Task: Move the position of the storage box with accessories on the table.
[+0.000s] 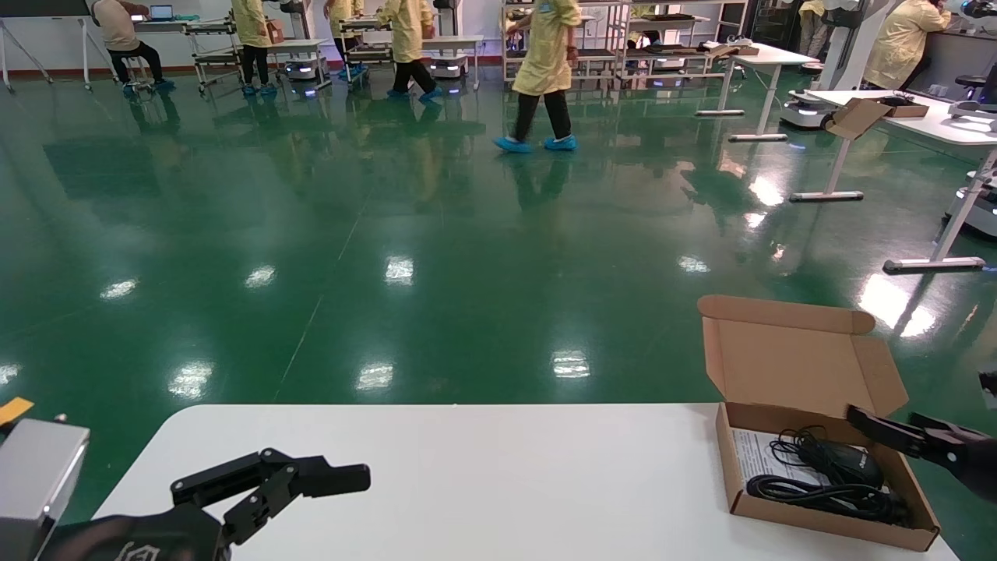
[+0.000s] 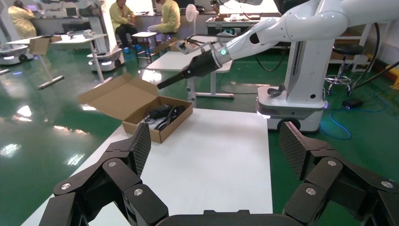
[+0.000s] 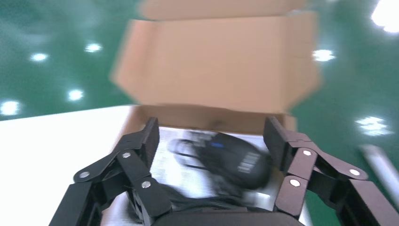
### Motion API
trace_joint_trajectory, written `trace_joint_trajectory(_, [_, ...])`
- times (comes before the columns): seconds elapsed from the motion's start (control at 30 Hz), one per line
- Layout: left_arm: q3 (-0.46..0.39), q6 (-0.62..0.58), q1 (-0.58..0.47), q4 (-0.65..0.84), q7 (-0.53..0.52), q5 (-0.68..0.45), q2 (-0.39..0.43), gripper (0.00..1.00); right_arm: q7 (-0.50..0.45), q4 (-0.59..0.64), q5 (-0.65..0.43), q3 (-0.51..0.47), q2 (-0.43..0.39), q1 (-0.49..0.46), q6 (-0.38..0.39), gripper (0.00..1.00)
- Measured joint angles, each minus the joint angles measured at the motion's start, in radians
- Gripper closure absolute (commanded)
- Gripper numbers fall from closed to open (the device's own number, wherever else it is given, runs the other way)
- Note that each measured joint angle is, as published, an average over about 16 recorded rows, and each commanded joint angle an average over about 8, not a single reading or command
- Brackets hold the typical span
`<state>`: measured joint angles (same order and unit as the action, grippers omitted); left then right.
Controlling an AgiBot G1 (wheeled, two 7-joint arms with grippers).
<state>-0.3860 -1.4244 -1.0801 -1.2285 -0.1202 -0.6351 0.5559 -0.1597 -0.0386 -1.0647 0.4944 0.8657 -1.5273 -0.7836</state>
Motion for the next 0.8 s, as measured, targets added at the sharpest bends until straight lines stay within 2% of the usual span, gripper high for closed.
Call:
trace_joint_trajectory(0.3, [0.0, 0.0, 0.0, 0.0, 0.0, 0.0, 0.0, 0.0, -0.033, -0.017, 0.033, -0.021, -0.01, -0.024, -0.141, 0.0])
trace_joint_trajectory(0.57, [0.0, 0.0, 0.0, 0.0, 0.0, 0.0, 0.0, 0.0, -0.068, -0.031, 0.058, -0.037, -0.021, -0.042, -0.203, 0.0])
trace_joint_trajectory(0.8, [0.0, 0.0, 0.0, 0.0, 0.0, 0.0, 0.0, 0.0, -0.086, -0.039, 0.065, -0.041, -0.03, -0.05, -0.226, 0.0])
